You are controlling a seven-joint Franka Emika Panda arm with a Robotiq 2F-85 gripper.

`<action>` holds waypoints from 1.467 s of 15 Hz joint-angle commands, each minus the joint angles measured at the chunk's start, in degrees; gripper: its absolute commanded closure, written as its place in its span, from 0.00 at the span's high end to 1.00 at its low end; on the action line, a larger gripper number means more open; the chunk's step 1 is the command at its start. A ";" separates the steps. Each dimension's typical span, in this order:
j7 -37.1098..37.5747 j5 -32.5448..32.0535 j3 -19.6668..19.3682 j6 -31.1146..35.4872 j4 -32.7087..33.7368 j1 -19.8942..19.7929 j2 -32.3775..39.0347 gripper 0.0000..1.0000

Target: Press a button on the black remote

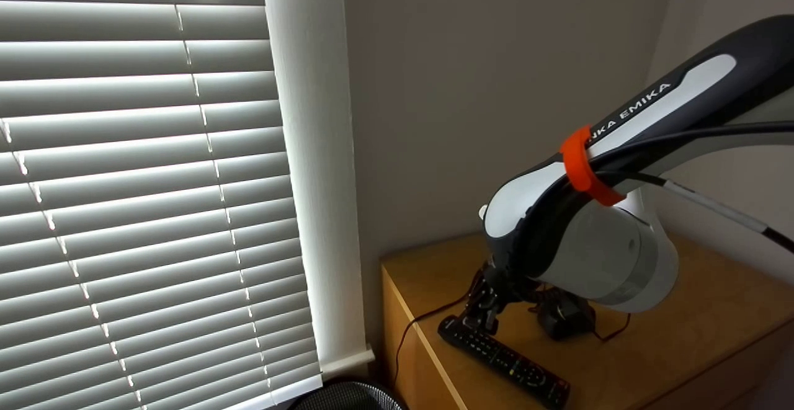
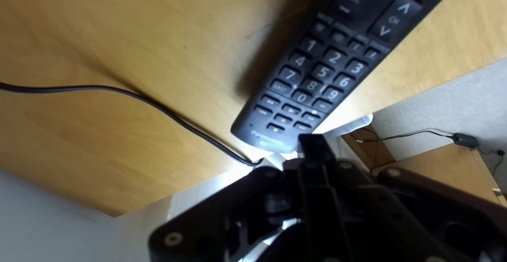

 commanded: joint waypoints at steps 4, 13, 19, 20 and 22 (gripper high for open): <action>0.76 -0.33 -0.82 1.78 0.39 0.90 0.91 0.00; 0.83 -0.32 -1.11 2.98 0.61 1.34 1.48 0.00; 1.07 -0.53 -1.70 3.68 0.80 2.22 2.15 0.00; 1.05 -0.43 -1.73 3.66 0.84 2.30 2.17 0.00; 1.03 -0.42 -1.83 3.72 0.91 2.45 2.21 0.00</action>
